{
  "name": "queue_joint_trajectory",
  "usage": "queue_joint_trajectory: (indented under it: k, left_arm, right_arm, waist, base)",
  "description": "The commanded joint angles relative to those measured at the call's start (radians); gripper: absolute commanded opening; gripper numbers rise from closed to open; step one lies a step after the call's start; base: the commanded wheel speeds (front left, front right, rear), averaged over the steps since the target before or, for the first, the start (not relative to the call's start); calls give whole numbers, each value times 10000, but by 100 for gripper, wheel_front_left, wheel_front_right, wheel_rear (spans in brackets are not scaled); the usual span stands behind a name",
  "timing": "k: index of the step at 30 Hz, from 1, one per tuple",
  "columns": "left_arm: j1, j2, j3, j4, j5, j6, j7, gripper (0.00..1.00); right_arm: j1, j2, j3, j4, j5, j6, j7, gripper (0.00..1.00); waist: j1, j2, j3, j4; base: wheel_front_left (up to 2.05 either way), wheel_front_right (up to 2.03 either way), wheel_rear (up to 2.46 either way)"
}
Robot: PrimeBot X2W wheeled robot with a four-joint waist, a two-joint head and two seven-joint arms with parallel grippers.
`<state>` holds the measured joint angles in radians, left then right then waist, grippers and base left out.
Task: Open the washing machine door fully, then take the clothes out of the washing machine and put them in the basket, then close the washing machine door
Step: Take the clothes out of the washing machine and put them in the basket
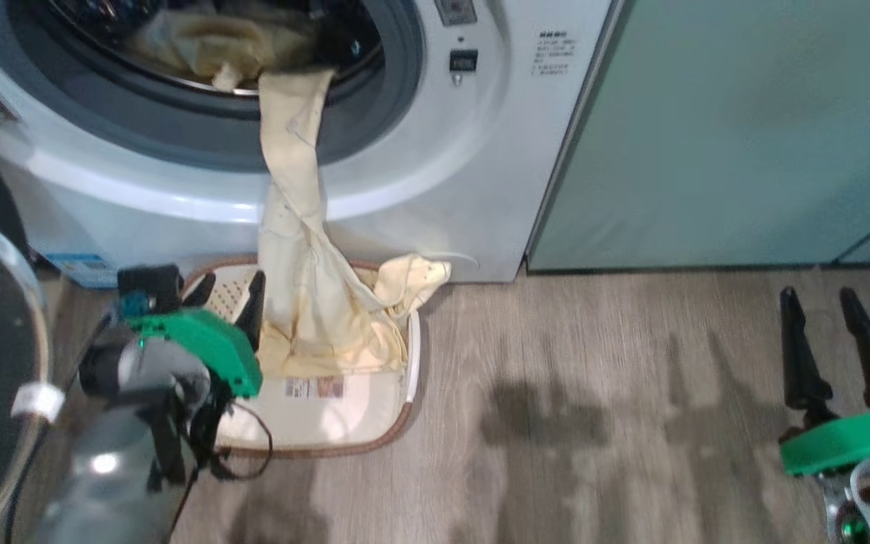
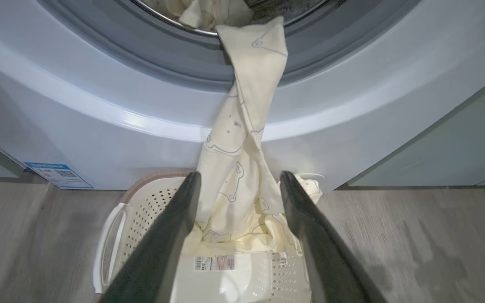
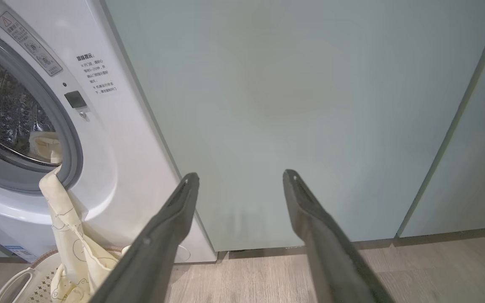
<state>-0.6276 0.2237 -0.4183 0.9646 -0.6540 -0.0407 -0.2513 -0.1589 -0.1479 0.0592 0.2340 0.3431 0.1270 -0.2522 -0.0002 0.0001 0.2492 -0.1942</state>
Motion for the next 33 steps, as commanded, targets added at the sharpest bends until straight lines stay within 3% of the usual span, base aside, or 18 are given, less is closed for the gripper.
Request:
queue_joint_trajectory:
  k: [1, 10, 18, 24, 33]
  left_arm:
    - [487, 457, 704, -714, 326, 143, -102, 100]
    - [2486, 245, 2370, -2939, 1567, 472, -103, 100]
    - [3575, -232, 3218, -3354, 2246, 438, -104, 100]
    - [2917, -289, 2973, -2390, 2376, 283, 162, 100]
    - [513, -10, 2601, -1572, 2472, 108, 1798, 100]
  right_arm:
    - [130, -128, 95, -250, 65, 37, -95, 100]
    - [620, -67, 22, -238, 103, 37, -95, 100]
    - [811, -29, 1, -274, 140, 37, -95, 100]
    - [750, -6, 46, -277, 155, 37, -95, 100]
    - [461, 57, 69, -357, 161, 37, -95, 100]
  waist:
    - [2, -1, -442, 82]
    - [2, -1, -1086, 119]
    - [2, -1, -1239, 92]
    - [2, -1, -1111, 40]
    - [2, -1, -393, -142]
  base:
    - [0, 0, 0]
    - [0, 0, 0]
    - [0, 0, 0]
    - [0, 0, 0]
    - [0, 0, 0]
